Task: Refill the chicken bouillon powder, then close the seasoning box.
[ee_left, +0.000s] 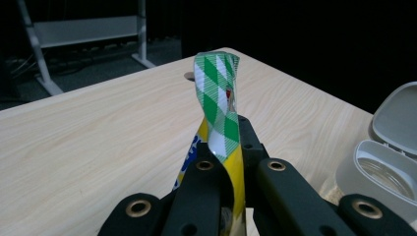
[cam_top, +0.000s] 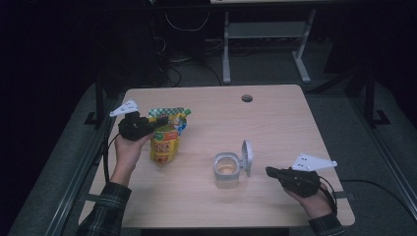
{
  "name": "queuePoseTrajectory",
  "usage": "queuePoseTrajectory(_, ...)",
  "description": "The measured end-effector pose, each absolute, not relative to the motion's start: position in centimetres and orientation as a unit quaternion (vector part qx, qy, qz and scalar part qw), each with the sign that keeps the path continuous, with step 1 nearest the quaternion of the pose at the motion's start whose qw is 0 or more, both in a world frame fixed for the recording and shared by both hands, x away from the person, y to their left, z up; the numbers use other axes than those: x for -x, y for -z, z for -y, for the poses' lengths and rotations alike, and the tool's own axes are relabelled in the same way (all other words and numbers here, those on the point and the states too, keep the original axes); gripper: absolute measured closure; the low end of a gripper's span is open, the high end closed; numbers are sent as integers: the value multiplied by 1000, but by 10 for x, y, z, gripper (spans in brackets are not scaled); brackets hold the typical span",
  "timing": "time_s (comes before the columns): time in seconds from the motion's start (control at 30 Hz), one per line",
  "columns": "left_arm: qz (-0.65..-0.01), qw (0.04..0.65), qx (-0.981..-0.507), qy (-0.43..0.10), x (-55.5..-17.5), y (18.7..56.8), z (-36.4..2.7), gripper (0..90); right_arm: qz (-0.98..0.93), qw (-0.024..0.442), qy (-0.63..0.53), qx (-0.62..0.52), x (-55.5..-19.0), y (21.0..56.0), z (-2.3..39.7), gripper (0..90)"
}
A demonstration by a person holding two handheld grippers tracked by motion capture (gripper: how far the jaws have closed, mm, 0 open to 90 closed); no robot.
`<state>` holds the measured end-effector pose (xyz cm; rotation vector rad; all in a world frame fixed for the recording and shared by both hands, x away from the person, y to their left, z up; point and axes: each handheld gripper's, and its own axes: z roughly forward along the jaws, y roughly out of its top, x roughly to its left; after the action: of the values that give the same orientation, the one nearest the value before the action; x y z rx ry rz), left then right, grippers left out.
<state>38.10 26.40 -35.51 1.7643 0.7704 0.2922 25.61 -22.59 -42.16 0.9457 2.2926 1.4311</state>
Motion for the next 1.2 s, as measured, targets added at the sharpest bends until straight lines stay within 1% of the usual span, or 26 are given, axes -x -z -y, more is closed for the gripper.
queuePoseTrajectory(0.23, -320, 568, -747, -127, -368, 359, -273, 898, -785, 150, -495, -340, -260, 422, 232, 900)
queuePoseTrajectory(0.53, -323, 570, -744, -130, -352, 362, -286, 878, -785, 148, -494, -344, -262, 422, 230, 900)
queuePoseTrajectory(0.9, -327, 564, -748, -122, -341, 367, -295, 823, -785, 146, -493, -344, -263, 422, 228, 900)
queuePoseTrajectory(0.97, -327, 560, -751, -122, -340, 369, -296, 765, -785, 146, -493, -344, -263, 422, 228, 900)
queuePoseTrajectory(1.13, -331, 554, -754, -123, -334, 370, -298, 537, -785, 148, -493, -344, -263, 421, 229, 900)
queuePoseTrajectory(1.2, -334, 551, -754, -128, -331, 369, -299, 467, -786, 147, -492, -344, -263, 421, 228, 898)
